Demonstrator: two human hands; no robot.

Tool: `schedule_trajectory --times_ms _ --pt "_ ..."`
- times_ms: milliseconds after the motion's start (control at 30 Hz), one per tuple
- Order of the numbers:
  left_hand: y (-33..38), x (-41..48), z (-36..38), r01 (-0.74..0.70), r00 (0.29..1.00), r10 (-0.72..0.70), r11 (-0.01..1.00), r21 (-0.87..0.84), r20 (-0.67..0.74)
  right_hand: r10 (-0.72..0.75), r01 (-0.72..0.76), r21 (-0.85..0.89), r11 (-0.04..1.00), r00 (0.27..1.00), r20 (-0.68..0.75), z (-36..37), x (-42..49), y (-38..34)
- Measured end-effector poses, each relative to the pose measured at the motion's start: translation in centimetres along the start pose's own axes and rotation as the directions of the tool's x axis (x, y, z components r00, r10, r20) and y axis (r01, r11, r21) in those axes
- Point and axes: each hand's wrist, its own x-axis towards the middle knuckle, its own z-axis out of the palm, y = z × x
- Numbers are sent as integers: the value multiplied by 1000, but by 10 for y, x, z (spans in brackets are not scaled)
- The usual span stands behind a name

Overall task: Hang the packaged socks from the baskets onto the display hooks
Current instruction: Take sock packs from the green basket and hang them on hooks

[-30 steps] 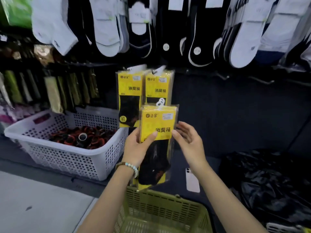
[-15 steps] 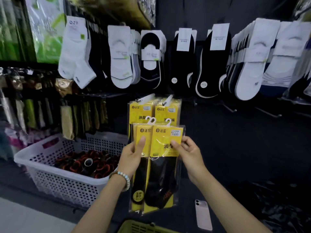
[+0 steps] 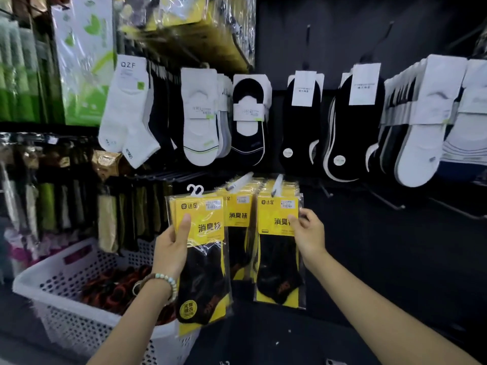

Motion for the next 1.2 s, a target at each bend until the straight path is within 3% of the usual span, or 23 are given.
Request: schedule_trajectory --times_ms 133,300,367,533,667,767,867,1033,1200 --pt "-4 7 7 15 1000 -14 1000 -22 20 56 -58 -33 998 997 -50 14 19 17" --pt "-9 8 18 14 997 -10 999 -49 72 167 -214 -146 966 946 -279 1 23 33" --pt "-9 4 22 27 994 -22 998 -49 106 177 -231 -148 962 934 -310 -8 14 34" --pt "0 -10 40 11 988 -3 999 -50 152 139 -138 -45 989 990 32 -15 -21 8" --pt "6 -25 60 92 974 -58 985 -147 220 69 -72 -2 997 961 267 -5 -49 -18" --pt "9 -34 70 162 959 -106 966 -202 263 34 -33 -6 999 963 266 1 -61 -25" --pt "13 -39 75 212 955 -160 957 -198 248 19 -54 113 992 956 293 -2 -64 -26" --pt "16 -39 74 163 964 -123 974 -159 236 78 -140 207 968 957 280 -12 -61 -18" --pt "14 -24 61 82 994 -78 995 -54 81 108 -135 127 983 974 197 -26 -48 -8"
